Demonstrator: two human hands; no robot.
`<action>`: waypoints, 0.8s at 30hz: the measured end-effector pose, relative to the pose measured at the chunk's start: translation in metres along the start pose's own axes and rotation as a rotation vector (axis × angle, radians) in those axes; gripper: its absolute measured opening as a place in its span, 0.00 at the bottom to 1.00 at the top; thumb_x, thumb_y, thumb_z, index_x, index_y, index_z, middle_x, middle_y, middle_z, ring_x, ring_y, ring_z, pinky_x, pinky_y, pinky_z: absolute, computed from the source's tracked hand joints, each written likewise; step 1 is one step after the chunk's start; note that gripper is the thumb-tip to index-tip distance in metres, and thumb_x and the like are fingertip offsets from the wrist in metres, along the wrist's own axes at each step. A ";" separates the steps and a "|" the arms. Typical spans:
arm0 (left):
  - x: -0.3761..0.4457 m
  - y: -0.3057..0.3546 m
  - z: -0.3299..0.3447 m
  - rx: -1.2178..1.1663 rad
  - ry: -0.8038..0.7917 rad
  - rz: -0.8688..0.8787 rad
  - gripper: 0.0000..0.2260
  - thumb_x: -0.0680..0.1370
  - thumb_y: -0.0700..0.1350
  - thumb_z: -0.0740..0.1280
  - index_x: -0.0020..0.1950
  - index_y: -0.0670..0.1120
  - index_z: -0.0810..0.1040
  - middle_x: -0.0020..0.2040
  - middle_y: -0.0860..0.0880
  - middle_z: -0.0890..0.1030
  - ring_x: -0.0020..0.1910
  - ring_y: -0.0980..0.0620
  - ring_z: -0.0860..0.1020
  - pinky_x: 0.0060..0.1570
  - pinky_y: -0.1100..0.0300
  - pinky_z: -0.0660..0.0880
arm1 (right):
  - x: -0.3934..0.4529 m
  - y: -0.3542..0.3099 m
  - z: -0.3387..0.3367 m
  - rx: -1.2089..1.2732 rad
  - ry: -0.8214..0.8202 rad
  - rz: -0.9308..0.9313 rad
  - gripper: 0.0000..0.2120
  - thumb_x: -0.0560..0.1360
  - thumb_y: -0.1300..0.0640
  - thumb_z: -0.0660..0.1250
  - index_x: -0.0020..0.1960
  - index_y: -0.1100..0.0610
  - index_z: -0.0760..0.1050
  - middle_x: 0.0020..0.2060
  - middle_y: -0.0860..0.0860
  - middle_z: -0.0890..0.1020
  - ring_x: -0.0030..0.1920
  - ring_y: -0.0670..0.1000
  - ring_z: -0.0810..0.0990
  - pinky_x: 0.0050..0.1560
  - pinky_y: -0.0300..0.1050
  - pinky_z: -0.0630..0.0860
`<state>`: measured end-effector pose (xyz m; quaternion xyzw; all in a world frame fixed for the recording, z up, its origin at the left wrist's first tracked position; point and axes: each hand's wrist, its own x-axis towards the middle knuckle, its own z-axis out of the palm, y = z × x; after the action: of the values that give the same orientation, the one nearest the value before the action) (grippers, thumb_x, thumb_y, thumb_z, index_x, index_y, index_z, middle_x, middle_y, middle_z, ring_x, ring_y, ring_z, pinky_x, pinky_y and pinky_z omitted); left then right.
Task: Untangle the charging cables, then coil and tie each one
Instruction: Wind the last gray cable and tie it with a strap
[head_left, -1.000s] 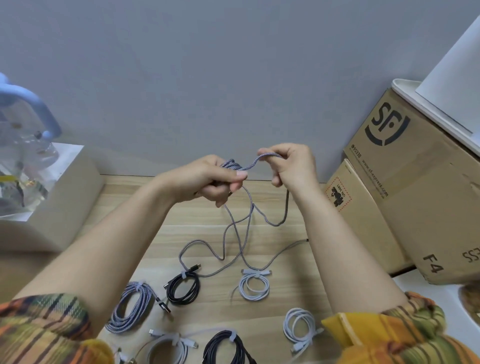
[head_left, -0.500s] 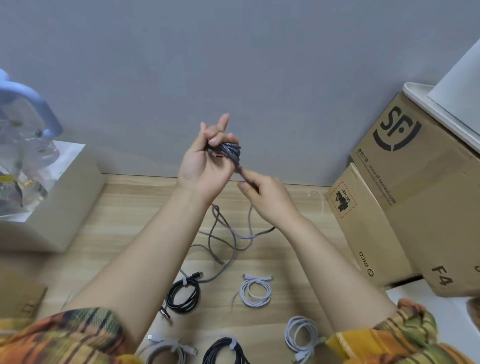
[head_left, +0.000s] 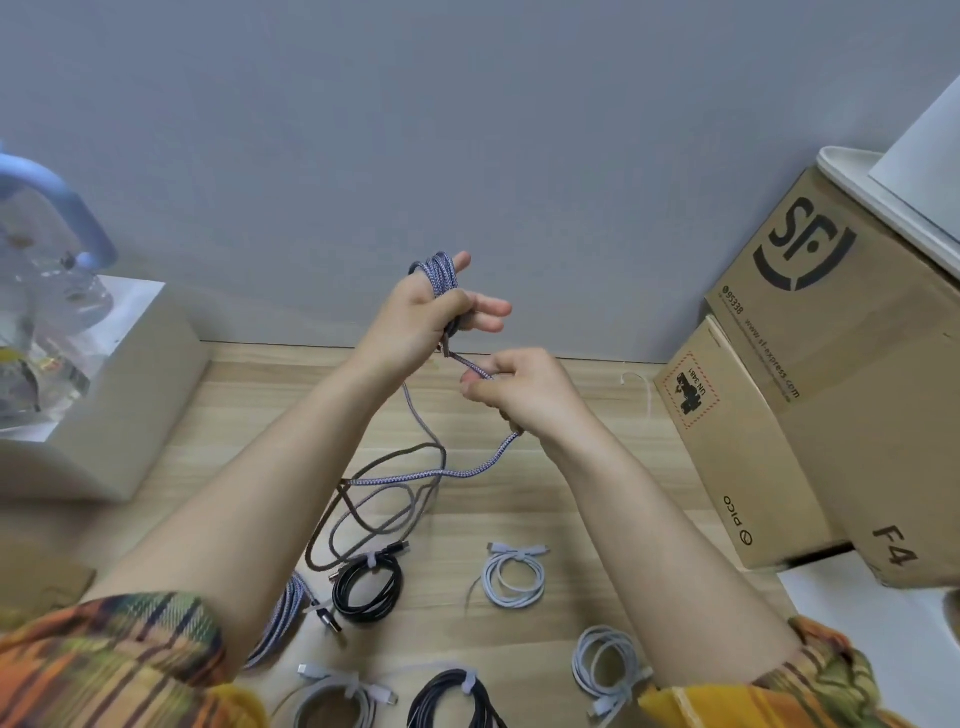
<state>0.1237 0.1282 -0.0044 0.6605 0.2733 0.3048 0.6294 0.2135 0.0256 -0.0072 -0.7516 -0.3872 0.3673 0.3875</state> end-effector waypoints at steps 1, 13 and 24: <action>-0.001 0.000 -0.001 0.063 0.005 0.001 0.12 0.78 0.33 0.56 0.54 0.33 0.77 0.46 0.44 0.84 0.51 0.71 0.76 0.44 0.72 0.72 | -0.001 -0.002 -0.001 0.120 -0.040 0.051 0.06 0.72 0.62 0.69 0.37 0.55 0.76 0.22 0.45 0.68 0.22 0.44 0.64 0.25 0.36 0.62; -0.009 0.003 -0.032 0.820 -0.193 0.133 0.08 0.74 0.52 0.69 0.43 0.49 0.75 0.31 0.54 0.71 0.37 0.55 0.73 0.38 0.60 0.69 | -0.013 -0.014 -0.030 0.762 -0.192 0.114 0.08 0.72 0.65 0.65 0.37 0.55 0.71 0.19 0.43 0.59 0.17 0.41 0.55 0.21 0.35 0.51; -0.021 -0.006 -0.084 -0.254 0.556 -0.115 0.13 0.80 0.40 0.58 0.35 0.48 0.68 0.18 0.57 0.62 0.16 0.59 0.57 0.20 0.68 0.57 | 0.011 0.070 -0.073 0.351 0.604 0.081 0.04 0.75 0.62 0.67 0.48 0.54 0.77 0.27 0.49 0.68 0.21 0.42 0.64 0.26 0.35 0.63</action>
<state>0.0467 0.1689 -0.0102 0.4516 0.4315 0.4693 0.6242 0.3007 -0.0143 -0.0391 -0.7630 -0.1563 0.2045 0.5929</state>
